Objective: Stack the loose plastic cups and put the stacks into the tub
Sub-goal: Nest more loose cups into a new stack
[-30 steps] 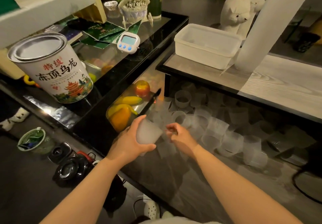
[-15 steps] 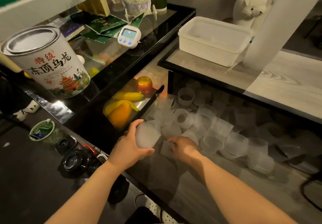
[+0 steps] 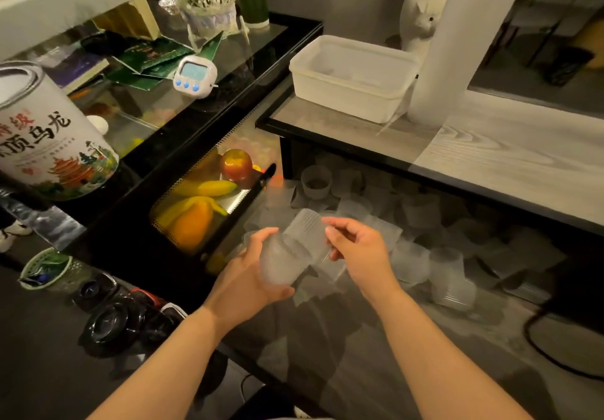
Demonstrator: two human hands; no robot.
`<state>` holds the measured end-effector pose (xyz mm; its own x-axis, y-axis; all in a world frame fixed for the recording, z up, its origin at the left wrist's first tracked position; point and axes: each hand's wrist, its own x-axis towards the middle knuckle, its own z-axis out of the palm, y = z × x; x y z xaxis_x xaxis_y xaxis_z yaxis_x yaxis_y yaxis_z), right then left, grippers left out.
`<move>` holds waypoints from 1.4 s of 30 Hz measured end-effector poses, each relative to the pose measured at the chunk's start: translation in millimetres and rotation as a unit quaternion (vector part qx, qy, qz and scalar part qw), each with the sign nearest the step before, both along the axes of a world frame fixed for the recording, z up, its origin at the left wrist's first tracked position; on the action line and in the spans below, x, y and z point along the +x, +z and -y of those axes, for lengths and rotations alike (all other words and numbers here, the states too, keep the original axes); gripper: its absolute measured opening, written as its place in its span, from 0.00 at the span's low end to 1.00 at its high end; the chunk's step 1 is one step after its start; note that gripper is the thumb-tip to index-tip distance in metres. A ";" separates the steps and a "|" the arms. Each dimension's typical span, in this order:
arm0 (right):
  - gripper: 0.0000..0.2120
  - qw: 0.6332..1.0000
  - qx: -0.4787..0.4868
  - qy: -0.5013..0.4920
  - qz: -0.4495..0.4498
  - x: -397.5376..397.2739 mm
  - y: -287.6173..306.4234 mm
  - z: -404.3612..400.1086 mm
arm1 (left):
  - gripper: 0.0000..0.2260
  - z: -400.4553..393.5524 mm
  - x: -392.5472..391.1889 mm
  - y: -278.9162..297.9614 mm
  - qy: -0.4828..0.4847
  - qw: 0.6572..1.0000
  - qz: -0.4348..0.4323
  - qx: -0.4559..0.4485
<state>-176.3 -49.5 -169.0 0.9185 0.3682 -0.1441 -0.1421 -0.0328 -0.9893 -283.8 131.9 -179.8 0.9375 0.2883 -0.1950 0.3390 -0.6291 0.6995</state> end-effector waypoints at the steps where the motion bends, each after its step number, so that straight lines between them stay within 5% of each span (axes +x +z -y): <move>1: 0.12 1.000 -0.003 -0.001 0.006 -0.5 1.2 1.0 | 0.45 1.6 1.0 1.6 -0.009 1.000 0.006 0.014; 8: 0.13 0.987 -0.108 0.078 0.084 -7.7 -1.2 9.1 | 0.49 16.7 9.3 5.4 -0.019 0.999 0.013 0.039; 14: 0.17 0.937 -0.230 0.167 0.201 -16.3 0.1 18.2 | 0.52 30.0 19.3 6.9 -0.009 0.999 0.001 0.035; 27: 0.16 0.970 -0.181 0.067 0.145 -6.3 -22.8 5.7 | 0.53 17.4 31.6 -11.3 0.071 0.996 -0.043 0.041; 31: 0.11 0.975 -0.209 0.069 0.035 7.9 -49.9 -24.0 | 0.53 -11.2 25.1 -4.5 0.116 0.993 -0.022 0.008; 42: 0.18 0.865 -0.338 0.345 0.134 -8.2 -63.8 -119.0 | 0.52 -63.1 -5.8 8.2 0.179 0.982 -0.060 -0.006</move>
<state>-184.5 69.5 -232.8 0.5480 0.7568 -0.3564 0.3742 -0.6028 -0.7047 -289.6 195.0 -171.6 0.7461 0.5928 -0.3032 0.6176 -0.4458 0.6480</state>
